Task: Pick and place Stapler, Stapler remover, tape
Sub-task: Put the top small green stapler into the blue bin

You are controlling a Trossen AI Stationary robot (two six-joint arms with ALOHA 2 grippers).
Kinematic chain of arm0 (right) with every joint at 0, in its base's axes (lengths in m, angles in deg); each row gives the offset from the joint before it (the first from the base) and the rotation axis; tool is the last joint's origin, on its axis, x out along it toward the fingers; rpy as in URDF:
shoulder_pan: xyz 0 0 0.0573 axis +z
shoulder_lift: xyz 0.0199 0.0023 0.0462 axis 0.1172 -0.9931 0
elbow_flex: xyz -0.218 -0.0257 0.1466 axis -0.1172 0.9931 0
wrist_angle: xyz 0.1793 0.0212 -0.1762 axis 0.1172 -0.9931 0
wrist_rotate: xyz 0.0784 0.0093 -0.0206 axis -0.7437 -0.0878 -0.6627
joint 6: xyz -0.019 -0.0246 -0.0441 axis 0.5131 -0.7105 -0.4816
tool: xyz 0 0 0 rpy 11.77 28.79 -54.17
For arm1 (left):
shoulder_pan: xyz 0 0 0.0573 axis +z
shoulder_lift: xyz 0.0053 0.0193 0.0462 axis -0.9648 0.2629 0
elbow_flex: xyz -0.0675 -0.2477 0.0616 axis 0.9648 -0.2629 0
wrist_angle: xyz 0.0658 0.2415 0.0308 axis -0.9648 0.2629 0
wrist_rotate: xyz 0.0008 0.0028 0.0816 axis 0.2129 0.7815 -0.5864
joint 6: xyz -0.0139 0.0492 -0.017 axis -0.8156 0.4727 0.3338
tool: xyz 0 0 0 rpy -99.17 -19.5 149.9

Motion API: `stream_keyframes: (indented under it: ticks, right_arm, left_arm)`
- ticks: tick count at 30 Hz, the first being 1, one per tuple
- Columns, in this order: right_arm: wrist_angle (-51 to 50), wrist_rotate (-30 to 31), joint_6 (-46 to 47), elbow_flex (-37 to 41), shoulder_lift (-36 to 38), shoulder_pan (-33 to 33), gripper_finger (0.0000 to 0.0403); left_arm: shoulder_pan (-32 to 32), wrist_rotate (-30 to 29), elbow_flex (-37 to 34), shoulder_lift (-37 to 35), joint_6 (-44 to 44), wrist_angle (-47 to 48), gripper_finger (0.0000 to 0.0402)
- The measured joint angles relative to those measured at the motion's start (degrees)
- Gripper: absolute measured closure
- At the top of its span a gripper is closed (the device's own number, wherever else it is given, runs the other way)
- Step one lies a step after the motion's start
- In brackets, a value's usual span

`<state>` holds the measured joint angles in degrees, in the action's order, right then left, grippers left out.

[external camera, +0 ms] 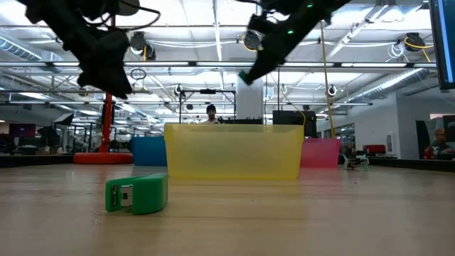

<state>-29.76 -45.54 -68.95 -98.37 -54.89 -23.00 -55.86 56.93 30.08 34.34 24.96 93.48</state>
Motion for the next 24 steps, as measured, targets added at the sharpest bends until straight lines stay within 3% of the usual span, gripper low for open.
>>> stream_keyframes:
  ticks: [5,10,17,24]
  right_arm:
    - [3.4,-0.2,-2.7,-8.7,-10.7,-1.7,0.0351]
    - [5.7,-0.7,-2.1,-15.1,-19.8,-4.3,0.0349]
    - [5.0,-4.9,8.1,-21.3,-28.1,-8.0,0.0347]
    - [8.2,-4.7,21.2,-23.6,-29.5,-10.0,0.0345]
  left_arm:
    - [2.1,0.4,-3.4,-8.1,1.5,-4.3,0.0245]
    - [4.4,4.4,-8.9,-14.2,2.1,-12.1,0.0245]
    - [6.5,9.1,-16.2,-18.0,0.1,-17.0,0.0245]
    - [6.9,10.2,-20.3,-17.9,-0.3,-22.8,0.0245]
